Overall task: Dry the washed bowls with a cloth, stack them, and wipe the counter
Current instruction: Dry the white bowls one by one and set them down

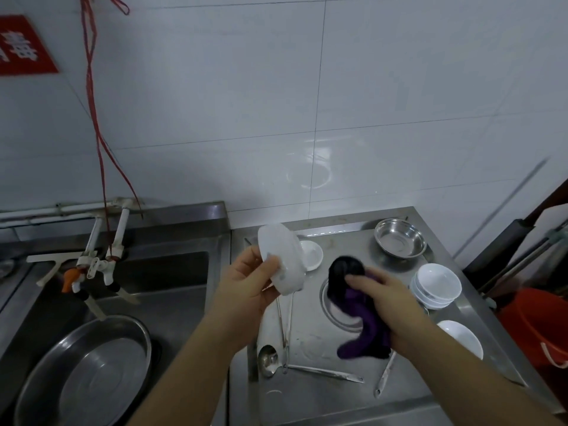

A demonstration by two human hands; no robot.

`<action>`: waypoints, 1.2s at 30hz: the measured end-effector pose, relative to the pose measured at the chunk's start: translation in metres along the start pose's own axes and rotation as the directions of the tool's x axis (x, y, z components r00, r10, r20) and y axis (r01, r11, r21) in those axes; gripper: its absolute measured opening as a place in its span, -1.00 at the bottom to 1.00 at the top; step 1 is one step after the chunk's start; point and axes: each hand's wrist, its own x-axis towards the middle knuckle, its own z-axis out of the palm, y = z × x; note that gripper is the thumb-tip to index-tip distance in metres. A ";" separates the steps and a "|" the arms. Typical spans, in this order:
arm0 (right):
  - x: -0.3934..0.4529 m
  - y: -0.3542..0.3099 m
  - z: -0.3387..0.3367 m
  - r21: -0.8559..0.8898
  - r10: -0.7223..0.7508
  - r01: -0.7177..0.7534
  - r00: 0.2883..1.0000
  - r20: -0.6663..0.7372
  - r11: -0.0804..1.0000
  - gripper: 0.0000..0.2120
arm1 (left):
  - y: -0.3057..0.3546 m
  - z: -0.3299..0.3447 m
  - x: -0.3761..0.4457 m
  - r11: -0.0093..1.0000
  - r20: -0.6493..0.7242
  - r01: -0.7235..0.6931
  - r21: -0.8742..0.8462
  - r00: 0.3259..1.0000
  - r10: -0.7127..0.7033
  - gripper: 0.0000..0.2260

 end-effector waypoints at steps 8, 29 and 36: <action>-0.018 -0.060 0.040 -0.470 -0.744 0.839 0.495 0.450 0.274 -0.62 | -0.011 0.015 -0.012 0.899 0.235 -0.116 0.423 0.972 0.014 -0.80; 0.011 -0.047 0.054 0.083 -0.073 0.070 0.997 0.034 0.994 -0.90 | 0.002 0.005 -0.022 0.998 0.329 -0.057 -0.017 0.943 0.059 -0.72; 0.011 -0.028 0.061 0.231 0.109 -0.090 0.991 -0.074 0.969 -0.90 | -0.001 0.020 -0.008 0.972 0.164 -0.095 -0.217 0.978 0.132 -0.67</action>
